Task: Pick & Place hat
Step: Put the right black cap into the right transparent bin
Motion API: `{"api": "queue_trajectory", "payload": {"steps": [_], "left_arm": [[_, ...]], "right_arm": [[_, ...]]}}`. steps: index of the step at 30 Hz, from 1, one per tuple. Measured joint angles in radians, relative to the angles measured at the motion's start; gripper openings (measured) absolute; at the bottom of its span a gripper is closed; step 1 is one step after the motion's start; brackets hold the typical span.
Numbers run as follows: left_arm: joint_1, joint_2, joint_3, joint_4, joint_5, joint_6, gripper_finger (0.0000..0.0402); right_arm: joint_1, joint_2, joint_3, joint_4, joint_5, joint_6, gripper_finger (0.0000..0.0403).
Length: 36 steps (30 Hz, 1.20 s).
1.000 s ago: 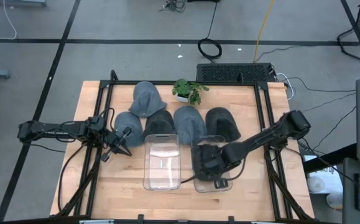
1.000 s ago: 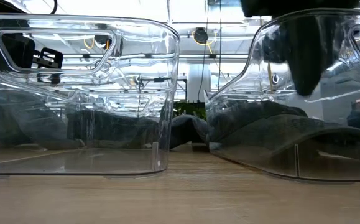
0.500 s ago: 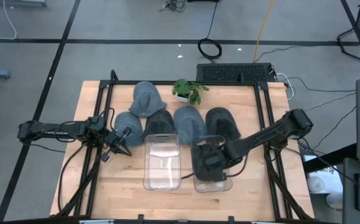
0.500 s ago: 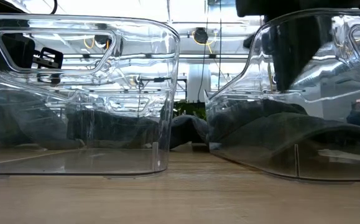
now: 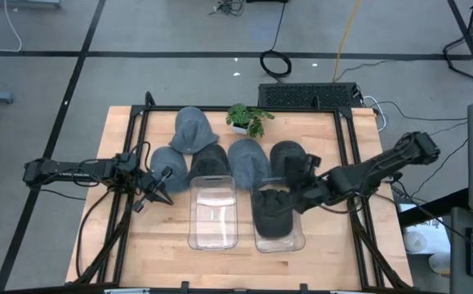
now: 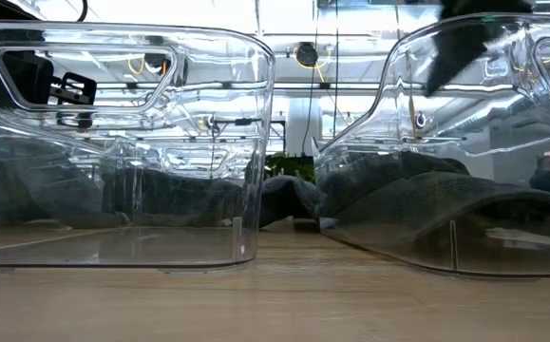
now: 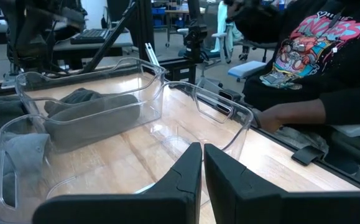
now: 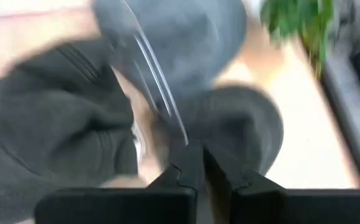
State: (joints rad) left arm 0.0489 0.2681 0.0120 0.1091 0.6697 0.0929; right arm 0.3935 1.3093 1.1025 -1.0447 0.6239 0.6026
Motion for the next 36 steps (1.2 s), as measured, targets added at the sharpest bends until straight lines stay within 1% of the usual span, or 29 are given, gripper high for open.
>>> {"api": "queue_trajectory", "payload": {"steps": [3,5,7,9,12,14,17,19,21,23,26,29,34,36], "left_arm": [[0.0,0.0,0.0,0.0,0.0,0.0,0.0026],[0.0,0.0,0.0,0.0,0.0,0.0,0.0026],[0.0,0.0,0.0,0.0,0.0,0.0,0.0026],[0.0,0.0,0.0,0.0,0.0,0.0,0.0026],[0.0,0.0,0.0,0.0,0.0,0.0,0.0026],[0.0,0.0,0.0,0.0,0.0,0.0,0.0026],[0.0,0.0,0.0,0.0,0.0,0.0,0.0026],[0.0,0.0,0.0,0.0,0.0,0.0,0.0026],[0.0,0.0,0.0,0.0,0.0,0.0,0.0026],[0.0,0.0,0.0,0.0,0.0,0.0,0.0026],[0.0,0.0,0.0,0.0,0.0,0.0,0.0026],[0.0,0.0,0.0,0.0,0.0,0.0,0.0026],[0.0,0.0,0.0,0.003,0.0,0.0,0.0026],[0.0,0.0,0.0,-0.002,0.0,0.0,0.0026]], "right_arm": [[0.0,-0.084,-0.126,-0.001,-0.056,0.145,0.0044],[0.0,-0.131,-0.208,0.012,-0.108,0.212,0.0069],[0.0,-0.171,-0.3,0.058,-0.182,0.266,0.009],[0.0,-0.199,-0.391,0.144,-0.246,0.316,0.0102],[-0.005,-0.211,-0.519,0.34,-0.318,0.338,0.0104],[-0.014,-0.211,-0.589,0.466,-0.359,0.338,0.0098],[-0.036,-0.212,-0.664,0.596,-0.363,0.337,0.0084],[-0.062,-0.212,-0.694,0.639,-0.359,0.329,0.0075],[-0.089,-0.214,-0.711,0.645,-0.329,0.315,0.0066],[-0.118,-0.214,-0.723,0.644,-0.271,0.311,0.0056],[-0.16,-0.21,-0.728,0.633,-0.114,0.279,0.0042],[-0.201,-0.211,-0.727,0.668,0.044,0.236,0.0027],[-0.275,-0.211,-0.717,0.717,0.311,0.102,0.0003],[-0.297,-0.211,-0.704,0.758,0.383,0.034,0.0003]]}}
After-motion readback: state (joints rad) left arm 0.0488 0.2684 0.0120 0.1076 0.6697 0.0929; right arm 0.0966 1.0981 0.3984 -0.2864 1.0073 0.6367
